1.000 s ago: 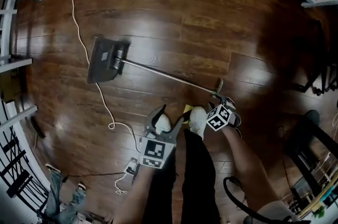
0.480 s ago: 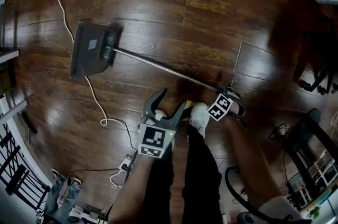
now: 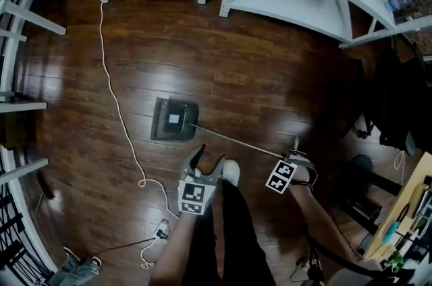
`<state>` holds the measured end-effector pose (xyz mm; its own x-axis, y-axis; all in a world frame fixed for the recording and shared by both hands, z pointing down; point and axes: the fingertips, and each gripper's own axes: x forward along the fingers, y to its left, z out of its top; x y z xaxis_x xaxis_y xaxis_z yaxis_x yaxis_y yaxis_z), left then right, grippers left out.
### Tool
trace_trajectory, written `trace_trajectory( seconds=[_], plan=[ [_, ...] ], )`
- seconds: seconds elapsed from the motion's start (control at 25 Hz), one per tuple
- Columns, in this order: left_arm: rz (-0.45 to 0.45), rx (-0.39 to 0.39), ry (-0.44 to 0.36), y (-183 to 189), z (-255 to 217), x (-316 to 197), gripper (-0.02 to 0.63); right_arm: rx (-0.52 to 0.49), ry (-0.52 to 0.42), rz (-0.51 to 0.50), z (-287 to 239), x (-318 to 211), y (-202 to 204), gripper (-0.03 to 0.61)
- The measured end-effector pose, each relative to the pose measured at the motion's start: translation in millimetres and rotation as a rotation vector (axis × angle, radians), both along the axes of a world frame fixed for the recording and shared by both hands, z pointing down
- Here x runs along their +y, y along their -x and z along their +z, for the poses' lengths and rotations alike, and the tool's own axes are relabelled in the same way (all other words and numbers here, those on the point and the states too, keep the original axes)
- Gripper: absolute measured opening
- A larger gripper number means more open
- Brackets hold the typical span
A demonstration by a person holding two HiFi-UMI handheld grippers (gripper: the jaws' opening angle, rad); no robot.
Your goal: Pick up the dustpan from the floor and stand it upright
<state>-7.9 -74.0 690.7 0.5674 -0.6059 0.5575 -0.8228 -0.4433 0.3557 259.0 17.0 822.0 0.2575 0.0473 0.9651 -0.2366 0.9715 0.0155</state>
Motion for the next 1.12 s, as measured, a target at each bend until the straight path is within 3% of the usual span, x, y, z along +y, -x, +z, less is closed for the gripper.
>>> trace_trajectory(
  seconds=[0.12,0.28,0.48,0.64,0.76,0.96,1.04,1.12],
  plan=[
    [-0.013,0.026,-0.043,5,-58,-3,0.282,0.106,-0.006,-0.024,-67,-28,-8,0.072],
    [-0.044,0.02,-0.076,26,-115,14,0.282,0.17,-0.017,-0.059,-125,-53,5,0.072],
    [-0.156,-0.007,-0.076,92,-151,43,0.282,0.256,-0.016,-0.19,-150,-74,65,0.072],
    [-0.243,-0.028,-0.071,149,-169,68,0.282,0.277,-0.007,-0.19,-154,-91,133,0.072],
    [-0.305,-0.022,-0.08,187,-185,83,0.282,0.093,-0.125,-0.22,-162,-102,213,0.083],
    [-0.349,-0.016,-0.105,216,-206,102,0.282,-0.203,-0.287,-0.181,-195,-89,299,0.24],
    [-0.353,-0.004,-0.12,214,-215,108,0.285,-0.392,-0.364,-0.125,-226,-74,323,0.241],
    [-0.353,0.001,-0.146,208,-225,112,0.285,-0.639,-0.408,0.01,-269,-56,343,0.241]
  ],
)
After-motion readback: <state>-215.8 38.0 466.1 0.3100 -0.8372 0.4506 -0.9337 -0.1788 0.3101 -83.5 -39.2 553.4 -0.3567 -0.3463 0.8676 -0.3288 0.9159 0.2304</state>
